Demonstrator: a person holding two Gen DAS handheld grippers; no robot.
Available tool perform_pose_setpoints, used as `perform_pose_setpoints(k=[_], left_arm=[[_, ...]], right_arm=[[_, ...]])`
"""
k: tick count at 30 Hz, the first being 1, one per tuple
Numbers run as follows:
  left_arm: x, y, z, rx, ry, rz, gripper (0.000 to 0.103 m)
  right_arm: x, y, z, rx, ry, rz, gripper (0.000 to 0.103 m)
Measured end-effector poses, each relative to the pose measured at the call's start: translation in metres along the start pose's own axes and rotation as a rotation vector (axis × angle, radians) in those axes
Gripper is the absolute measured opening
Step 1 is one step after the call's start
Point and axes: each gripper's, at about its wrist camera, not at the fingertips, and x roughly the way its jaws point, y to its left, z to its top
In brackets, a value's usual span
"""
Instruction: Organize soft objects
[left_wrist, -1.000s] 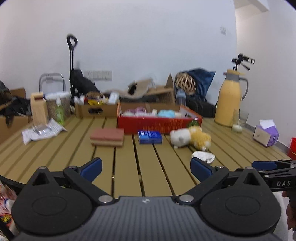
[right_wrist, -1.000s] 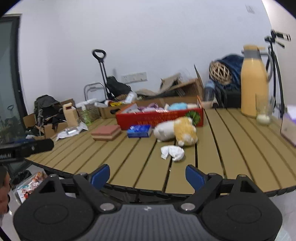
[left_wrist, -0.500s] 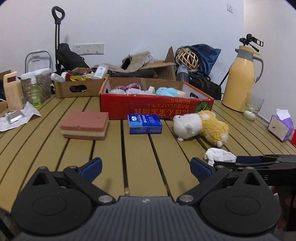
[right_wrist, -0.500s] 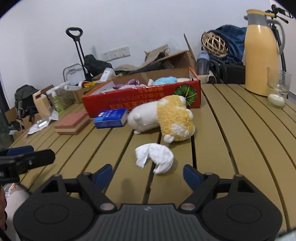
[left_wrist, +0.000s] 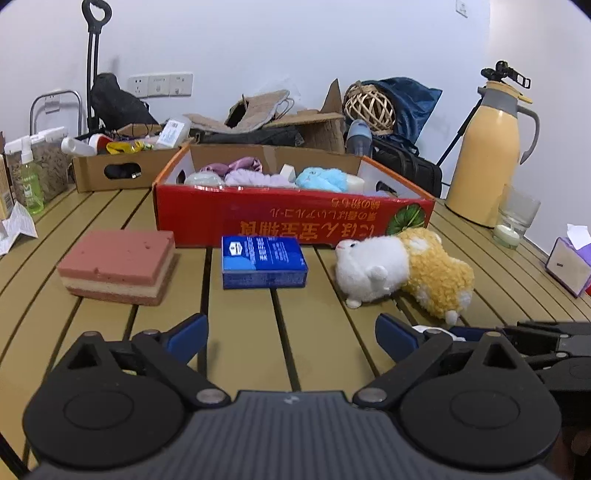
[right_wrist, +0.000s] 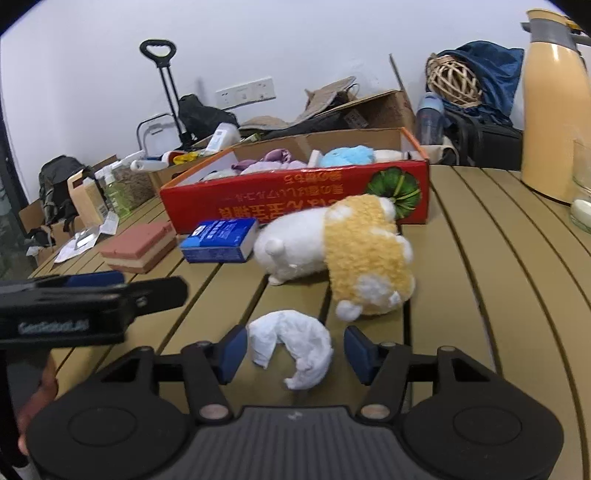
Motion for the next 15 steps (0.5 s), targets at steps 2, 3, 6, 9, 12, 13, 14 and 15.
perform_pose_setpoints(k=[2,3,6,9,12,13,14,15], left_arm=[[0.002,0.001,-0.001,-0.001,0.003,0.005,0.096],[0.002,0.002,-0.001,-0.002,0.001,0.011,0.095],[0.006,0.009,0.0,-0.012,0.0,0.037,0.09],[0.012,0.016,0.004,-0.024,0.004,0.059,0.084],[0.02,0.021,0.014,-0.017,-0.019,0.07,0.084],[0.025,0.022,0.019,-0.013,-0.026,0.066,0.084],[0.032,0.024,0.024,-0.013,-0.028,0.062,0.084],[0.04,0.024,0.03,-0.014,-0.023,0.061,0.084]], right_arm=[[0.003,0.004,0.001,-0.041,-0.005,-0.017,0.043],[0.004,0.004,0.002,-0.05,-0.005,-0.022,0.032],[0.008,0.005,0.004,-0.071,-0.01,-0.026,0.02],[0.01,0.004,0.006,-0.07,-0.014,-0.006,0.016],[0.007,0.004,0.011,-0.051,-0.035,0.033,0.016],[0.005,0.004,0.015,-0.046,-0.047,0.051,0.016],[0.004,0.003,0.018,-0.039,-0.058,0.067,0.016],[0.004,0.004,0.02,-0.035,-0.065,0.073,0.016]])
